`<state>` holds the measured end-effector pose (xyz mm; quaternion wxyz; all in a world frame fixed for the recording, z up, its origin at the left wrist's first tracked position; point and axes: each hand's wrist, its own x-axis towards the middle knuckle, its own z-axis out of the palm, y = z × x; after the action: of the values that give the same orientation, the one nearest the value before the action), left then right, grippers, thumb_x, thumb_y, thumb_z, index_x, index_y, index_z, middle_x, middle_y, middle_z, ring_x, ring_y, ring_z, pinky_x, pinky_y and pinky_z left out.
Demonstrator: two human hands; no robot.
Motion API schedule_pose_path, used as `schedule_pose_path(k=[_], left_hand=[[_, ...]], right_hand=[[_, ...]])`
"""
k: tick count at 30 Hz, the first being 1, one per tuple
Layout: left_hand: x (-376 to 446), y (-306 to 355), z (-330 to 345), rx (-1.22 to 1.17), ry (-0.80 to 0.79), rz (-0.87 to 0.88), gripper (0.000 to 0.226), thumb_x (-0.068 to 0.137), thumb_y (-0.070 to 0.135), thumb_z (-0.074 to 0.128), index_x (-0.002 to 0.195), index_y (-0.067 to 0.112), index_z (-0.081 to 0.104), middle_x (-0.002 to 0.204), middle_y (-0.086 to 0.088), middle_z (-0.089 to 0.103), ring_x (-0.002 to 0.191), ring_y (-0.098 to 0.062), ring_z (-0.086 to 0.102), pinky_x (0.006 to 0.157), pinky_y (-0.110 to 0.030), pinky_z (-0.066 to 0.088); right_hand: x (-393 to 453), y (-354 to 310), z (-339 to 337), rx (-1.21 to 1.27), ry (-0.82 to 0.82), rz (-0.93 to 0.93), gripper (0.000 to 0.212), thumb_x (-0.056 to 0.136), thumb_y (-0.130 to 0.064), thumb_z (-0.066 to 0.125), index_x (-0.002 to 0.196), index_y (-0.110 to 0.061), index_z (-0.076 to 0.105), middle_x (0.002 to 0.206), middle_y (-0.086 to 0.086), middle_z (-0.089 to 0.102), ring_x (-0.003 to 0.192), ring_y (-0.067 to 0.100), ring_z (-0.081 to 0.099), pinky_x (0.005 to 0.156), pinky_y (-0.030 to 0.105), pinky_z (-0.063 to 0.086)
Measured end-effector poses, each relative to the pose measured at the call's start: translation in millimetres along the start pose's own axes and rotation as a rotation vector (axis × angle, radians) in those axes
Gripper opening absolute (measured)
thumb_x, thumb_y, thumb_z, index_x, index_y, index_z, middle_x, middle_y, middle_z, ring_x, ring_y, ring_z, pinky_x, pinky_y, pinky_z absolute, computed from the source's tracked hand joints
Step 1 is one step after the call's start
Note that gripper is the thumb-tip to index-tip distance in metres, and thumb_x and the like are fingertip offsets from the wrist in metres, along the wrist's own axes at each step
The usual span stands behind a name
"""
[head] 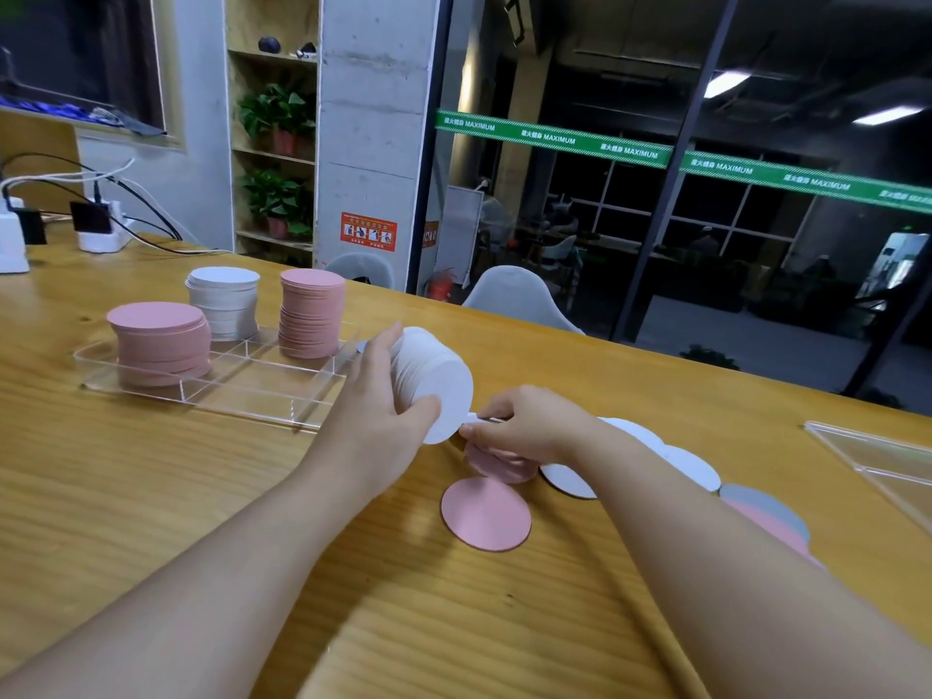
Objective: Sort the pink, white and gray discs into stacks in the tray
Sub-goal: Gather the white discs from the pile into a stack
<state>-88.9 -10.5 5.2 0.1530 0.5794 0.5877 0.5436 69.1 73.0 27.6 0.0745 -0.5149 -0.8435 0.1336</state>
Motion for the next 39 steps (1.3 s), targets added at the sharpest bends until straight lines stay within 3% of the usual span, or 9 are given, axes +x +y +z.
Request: schedule_pose_path(k=[3,6,11,18,26,30,32,34,39], left_hand=[[0.0,-0.6,0.8,0.005,0.000,0.001,0.075,0.085,0.017,0.061,0.147,0.027,0.018,0.148,0.003,0.028,0.135,-0.009,0.023,0.101,-0.020,0.021],[-1.2,-1.7,0.9,0.005,-0.003,-0.001,0.076,0.085,0.017,0.061,0.147,0.028,0.018,0.147,0.003,0.028,0.135,-0.010,0.024,0.103,-0.023,0.024],[0.1,-0.1,1.0,0.010,-0.001,0.006,0.074,0.087,0.019,0.061,0.147,0.026,0.018,0.149,0.003,0.027,0.136,-0.011,0.025,0.110,-0.030,0.025],[-1.2,0.3,3.7,-0.038,-0.061,0.003,0.075,0.088,0.027,0.062,0.148,0.024,0.017,0.151,0.005,0.026,0.137,-0.011,0.028,0.113,-0.034,0.027],[-2.0,0.9,6.9,-0.080,-0.162,-0.006,0.075,0.086,0.036,0.059,0.147,0.023,0.019,0.145,0.004,0.035,0.131,-0.019,0.041,0.110,-0.033,0.031],[-3.4,2.1,8.0,-0.076,-0.147,0.009,0.071,0.088,0.033,0.059,0.146,0.023,0.020,0.140,0.010,0.034,0.129,-0.016,0.042,0.106,-0.029,0.034],[-3.4,2.9,7.4,-0.084,-0.092,0.010,0.067,0.089,0.033,0.057,0.145,0.021,0.023,0.135,0.011,0.034,0.127,-0.008,0.037,0.101,-0.023,0.032],[-2.6,2.7,5.9,-0.105,-0.039,-0.009,0.065,0.089,0.034,0.057,0.145,0.021,0.024,0.130,0.012,0.036,0.123,-0.006,0.037,0.100,-0.023,0.032],[-1.7,0.3,6.7,-0.109,-0.017,-0.051,0.065,0.089,0.033,0.058,0.143,0.021,0.025,0.127,0.009,0.039,0.117,-0.009,0.042,0.096,-0.025,0.035]], right_hand=[[-11.7,0.3,-1.4,0.081,0.049,-0.053,0.041,0.091,-0.045,0.050,0.077,-0.008,0.060,0.067,0.000,0.058,0.064,0.015,0.051,0.058,0.029,0.038],[-19.8,10.4,4.2,0.014,0.288,-0.135,0.028,0.096,-0.032,0.046,0.090,-0.013,0.065,0.082,-0.001,0.063,0.079,0.017,0.053,0.064,0.029,0.036],[-32.8,27.2,3.3,0.272,0.603,-0.269,0.015,0.093,-0.015,0.054,0.093,-0.010,0.068,0.085,-0.002,0.050,0.079,0.007,0.047,0.069,0.011,0.034],[-45.4,10.6,9.1,0.643,0.552,-0.177,0.013,0.089,-0.018,0.061,0.077,-0.020,0.056,0.066,-0.003,0.061,0.054,0.005,0.056,0.058,0.023,0.048],[-48.7,3.2,9.7,0.715,0.501,-0.145,0.018,0.087,-0.018,0.064,0.072,-0.014,0.054,0.061,0.000,0.065,0.053,0.008,0.060,0.054,0.025,0.050],[-43.7,19.8,12.9,0.510,0.424,-0.127,0.009,0.085,-0.031,0.065,0.080,-0.025,0.061,0.080,-0.013,0.064,0.076,0.002,0.058,0.067,0.020,0.044],[-41.7,27.2,17.8,0.279,0.310,-0.102,0.025,0.080,-0.044,0.066,0.098,-0.027,0.063,0.093,-0.016,0.056,0.094,0.007,0.047,0.077,0.021,0.036],[-38.7,32.6,22.4,0.068,0.225,-0.116,0.046,0.073,-0.057,0.067,0.107,-0.027,0.061,0.096,-0.013,0.048,0.096,0.011,0.037,0.078,0.023,0.030],[-39.9,31.0,15.8,0.089,0.205,-0.093,0.040,0.073,-0.058,0.066,0.100,-0.027,0.065,0.092,-0.010,0.057,0.088,0.011,0.050,0.069,0.025,0.039]])
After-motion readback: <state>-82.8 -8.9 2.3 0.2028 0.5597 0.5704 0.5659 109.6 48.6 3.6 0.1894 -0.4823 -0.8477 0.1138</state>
